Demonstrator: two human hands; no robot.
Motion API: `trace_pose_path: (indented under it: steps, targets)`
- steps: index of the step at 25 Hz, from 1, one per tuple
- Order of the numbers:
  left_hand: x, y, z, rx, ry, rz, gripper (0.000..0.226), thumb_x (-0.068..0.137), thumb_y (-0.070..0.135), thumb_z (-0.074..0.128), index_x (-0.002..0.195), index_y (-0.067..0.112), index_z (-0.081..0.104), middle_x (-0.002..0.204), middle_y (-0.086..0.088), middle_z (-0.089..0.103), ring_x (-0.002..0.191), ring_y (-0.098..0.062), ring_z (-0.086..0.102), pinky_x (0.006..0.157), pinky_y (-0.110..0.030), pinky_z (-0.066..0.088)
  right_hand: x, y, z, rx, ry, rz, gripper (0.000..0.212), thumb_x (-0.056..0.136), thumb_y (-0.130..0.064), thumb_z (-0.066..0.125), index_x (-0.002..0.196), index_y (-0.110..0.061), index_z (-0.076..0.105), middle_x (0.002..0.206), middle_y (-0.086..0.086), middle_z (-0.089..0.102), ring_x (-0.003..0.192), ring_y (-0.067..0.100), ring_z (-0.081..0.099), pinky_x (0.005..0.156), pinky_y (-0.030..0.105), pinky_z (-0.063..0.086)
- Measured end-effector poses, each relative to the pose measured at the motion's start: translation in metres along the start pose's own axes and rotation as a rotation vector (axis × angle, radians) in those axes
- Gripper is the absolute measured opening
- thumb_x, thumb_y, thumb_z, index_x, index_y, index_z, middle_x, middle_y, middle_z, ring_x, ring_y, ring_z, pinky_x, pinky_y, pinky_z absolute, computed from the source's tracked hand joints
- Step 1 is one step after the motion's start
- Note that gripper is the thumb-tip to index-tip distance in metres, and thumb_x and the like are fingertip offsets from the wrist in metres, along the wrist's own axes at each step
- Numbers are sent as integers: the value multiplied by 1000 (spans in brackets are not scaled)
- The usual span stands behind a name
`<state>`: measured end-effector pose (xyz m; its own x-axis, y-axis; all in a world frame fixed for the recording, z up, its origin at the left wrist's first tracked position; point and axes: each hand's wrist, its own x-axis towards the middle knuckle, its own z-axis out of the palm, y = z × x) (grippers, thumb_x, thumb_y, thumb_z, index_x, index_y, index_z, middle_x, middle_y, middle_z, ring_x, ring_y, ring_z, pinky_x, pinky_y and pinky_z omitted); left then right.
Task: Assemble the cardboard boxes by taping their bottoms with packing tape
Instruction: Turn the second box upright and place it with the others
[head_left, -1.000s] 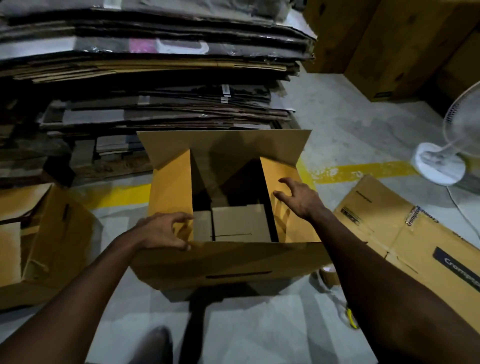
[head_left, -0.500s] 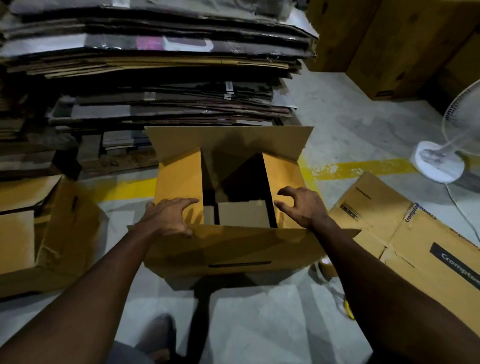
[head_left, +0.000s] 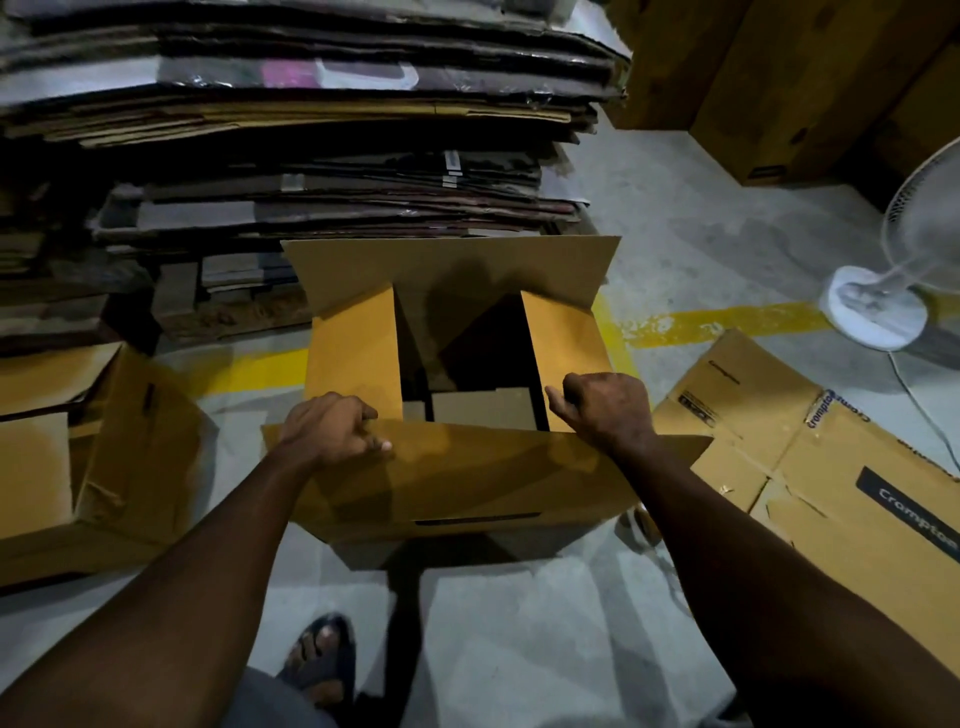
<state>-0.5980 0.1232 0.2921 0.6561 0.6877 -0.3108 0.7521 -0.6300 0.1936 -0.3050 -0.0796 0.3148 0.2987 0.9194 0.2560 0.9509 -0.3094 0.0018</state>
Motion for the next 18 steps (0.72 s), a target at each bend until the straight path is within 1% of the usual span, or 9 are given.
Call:
trace_pose_path:
  steps: [1, 3, 5, 8, 11, 12, 14, 16, 18]
  targets:
    - [0, -1, 1, 7, 5, -2, 66, 75, 66, 65, 127, 26, 61, 112, 0, 68, 101, -21, 60, 71, -29, 43, 1, -2, 2, -7, 35, 26, 60, 95, -54, 28, 57, -16, 57, 45, 1, 44, 38, 22, 47, 46, 20, 23]
    - [0, -5, 3, 15, 9, -4, 67, 75, 67, 64, 127, 26, 60, 115, -1, 67, 104, -22, 60, 72, -30, 43, 1, -7, 5, -13, 98, 84, 57, 96, -47, 32, 55, -15, 55, 43, 2, 47, 34, 22, 42, 48, 18, 13]
    - [6, -7, 4, 6, 3, 20, 66, 75, 68, 64, 126, 25, 61, 113, -1, 68, 101, -20, 61, 72, -29, 42, 3, -8, 10, -30, 178, 135, 52, 94, -42, 37, 55, -15, 56, 44, 2, 52, 34, 24, 46, 49, 18, 9]
    - [20, -10, 7, 15, 18, 35, 62, 77, 68, 62, 122, 25, 64, 105, 0, 70, 93, -18, 61, 68, -28, 39, 15, -4, 23, -3, 216, 213, 49, 95, -40, 38, 57, -15, 56, 46, 5, 53, 36, 27, 49, 48, 19, 17]
    - [32, -19, 14, 105, 29, -39, 66, 79, 69, 58, 127, 25, 59, 114, -4, 68, 106, -24, 60, 80, -33, 40, 30, -9, 43, -3, 197, 222, 43, 94, -38, 39, 63, -15, 59, 55, 8, 59, 46, 30, 55, 47, 26, 31]
    - [34, -22, 17, 138, 31, -72, 64, 80, 70, 55, 127, 26, 58, 116, -5, 67, 109, -27, 57, 82, -35, 38, 29, -11, 53, -18, 159, 199, 41, 94, -38, 38, 69, -15, 62, 64, 9, 64, 56, 31, 59, 53, 31, 38]
    - [40, -23, 27, 158, 81, -117, 60, 82, 70, 52, 124, 27, 54, 121, -6, 60, 116, -31, 50, 86, -40, 32, 24, -14, 85, -7, 62, 172, 41, 96, -40, 33, 96, -15, 66, 101, 13, 69, 94, 33, 62, 81, 42, 43]
    - [49, -18, 43, 161, 145, -136, 69, 83, 66, 53, 140, 29, 38, 144, -14, 38, 133, -38, 31, 103, -52, 27, 15, -15, 119, 26, -74, 182, 52, 97, -45, 33, 137, -16, 50, 145, 19, 46, 134, 39, 41, 110, 54, 27]
    - [55, -7, 70, 183, 85, -132, 83, 88, 61, 47, 153, 31, 4, 159, -17, -3, 144, -46, 0, 109, -65, 13, -2, -16, 153, 31, -245, 160, 65, 99, -52, 26, 155, -20, 22, 161, 20, 18, 147, 42, 17, 116, 59, 12]
